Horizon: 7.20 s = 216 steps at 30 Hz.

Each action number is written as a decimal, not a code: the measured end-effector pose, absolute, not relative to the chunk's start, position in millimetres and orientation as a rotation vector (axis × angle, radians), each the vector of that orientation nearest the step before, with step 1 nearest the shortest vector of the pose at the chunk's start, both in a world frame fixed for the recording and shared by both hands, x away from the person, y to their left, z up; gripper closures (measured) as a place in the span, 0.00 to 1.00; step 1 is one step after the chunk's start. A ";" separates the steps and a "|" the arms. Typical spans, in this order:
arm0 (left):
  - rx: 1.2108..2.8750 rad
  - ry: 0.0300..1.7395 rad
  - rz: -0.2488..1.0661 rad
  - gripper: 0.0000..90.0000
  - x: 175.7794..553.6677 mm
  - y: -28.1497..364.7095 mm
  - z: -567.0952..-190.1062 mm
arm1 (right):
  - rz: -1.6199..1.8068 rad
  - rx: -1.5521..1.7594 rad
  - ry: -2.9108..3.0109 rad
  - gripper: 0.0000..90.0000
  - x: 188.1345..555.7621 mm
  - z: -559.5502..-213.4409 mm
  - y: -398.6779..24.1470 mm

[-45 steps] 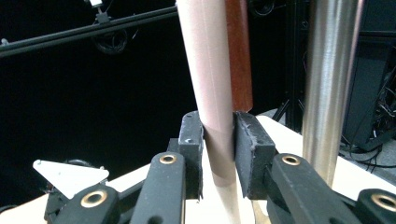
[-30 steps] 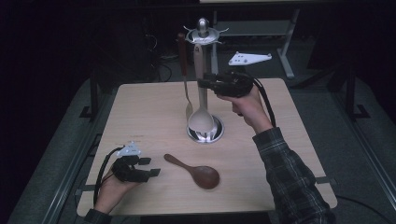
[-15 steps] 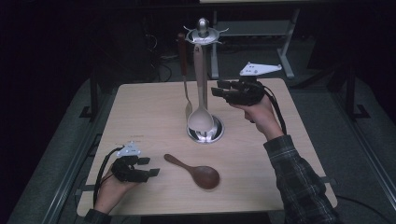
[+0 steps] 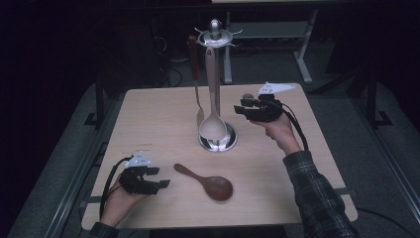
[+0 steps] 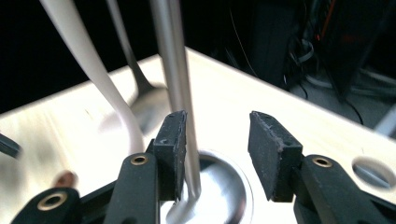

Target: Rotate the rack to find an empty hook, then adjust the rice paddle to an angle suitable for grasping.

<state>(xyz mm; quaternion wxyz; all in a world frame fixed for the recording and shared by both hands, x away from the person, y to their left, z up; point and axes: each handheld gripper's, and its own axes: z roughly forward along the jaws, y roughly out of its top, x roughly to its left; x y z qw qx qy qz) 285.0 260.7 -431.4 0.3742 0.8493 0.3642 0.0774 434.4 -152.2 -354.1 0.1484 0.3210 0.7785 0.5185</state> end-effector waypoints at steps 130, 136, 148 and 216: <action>2.071 0.604 0.434 1.00 421.3 141.2 -114.3 | 1.359 0.878 2.322 0.80 459.5 -475.7 -70.0; 2.053 0.627 0.439 1.00 426.9 145.4 -115.4 | 1.355 0.871 2.323 0.80 459.9 -475.8 -70.1; 2.033 0.649 0.456 1.00 432.6 149.6 -117.8 | 1.348 0.877 2.327 0.80 459.7 -475.7 -69.5; 2.182 0.880 0.187 1.00 305.7 247.0 -409.8 | 1.334 0.821 2.494 1.00 361.2 -439.1 -152.8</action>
